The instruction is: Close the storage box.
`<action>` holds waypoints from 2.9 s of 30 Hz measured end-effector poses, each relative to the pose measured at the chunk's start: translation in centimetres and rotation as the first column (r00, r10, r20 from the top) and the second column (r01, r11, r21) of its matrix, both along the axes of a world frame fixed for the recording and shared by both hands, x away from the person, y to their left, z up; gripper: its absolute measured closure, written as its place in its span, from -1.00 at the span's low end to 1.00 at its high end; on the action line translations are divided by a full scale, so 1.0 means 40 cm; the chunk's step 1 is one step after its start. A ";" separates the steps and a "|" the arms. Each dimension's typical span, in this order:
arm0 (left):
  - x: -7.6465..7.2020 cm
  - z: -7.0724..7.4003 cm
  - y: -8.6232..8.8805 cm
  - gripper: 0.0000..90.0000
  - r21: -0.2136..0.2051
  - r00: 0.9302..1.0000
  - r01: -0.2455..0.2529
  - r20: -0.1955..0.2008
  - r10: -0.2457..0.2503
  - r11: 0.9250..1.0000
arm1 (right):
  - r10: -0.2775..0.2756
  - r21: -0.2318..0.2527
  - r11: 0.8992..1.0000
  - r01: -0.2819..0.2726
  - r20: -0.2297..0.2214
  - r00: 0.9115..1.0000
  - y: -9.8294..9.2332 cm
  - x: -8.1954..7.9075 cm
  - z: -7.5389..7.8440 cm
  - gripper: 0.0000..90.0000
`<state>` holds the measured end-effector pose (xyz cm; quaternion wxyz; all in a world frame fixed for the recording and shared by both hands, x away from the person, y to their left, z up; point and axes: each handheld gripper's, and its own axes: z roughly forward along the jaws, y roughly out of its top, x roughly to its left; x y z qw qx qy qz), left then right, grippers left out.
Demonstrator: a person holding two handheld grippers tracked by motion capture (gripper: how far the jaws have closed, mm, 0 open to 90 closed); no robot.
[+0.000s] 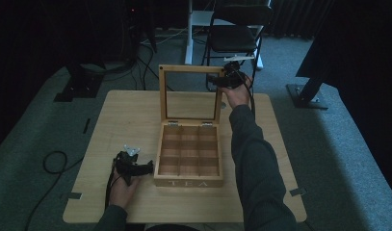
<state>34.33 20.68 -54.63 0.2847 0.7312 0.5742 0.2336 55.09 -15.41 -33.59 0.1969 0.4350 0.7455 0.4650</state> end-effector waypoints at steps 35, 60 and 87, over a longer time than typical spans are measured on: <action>0.000 0.000 0.000 -0.96 -0.001 1.000 -0.001 0.000 0.001 1.000 | 0.073 -0.006 0.997 -0.073 0.137 0.988 -0.022 -0.183 0.017 -0.02; 0.000 0.000 0.000 -0.96 -0.001 1.000 0.000 -0.002 0.000 1.000 | 0.091 -0.042 0.995 -0.087 0.097 0.991 -0.021 -0.271 0.029 -0.02; 0.000 0.000 0.000 -0.96 0.000 1.000 0.000 -0.002 0.000 1.000 | 0.013 -0.028 1.000 -0.011 0.077 0.997 -0.021 -0.330 0.018 -0.07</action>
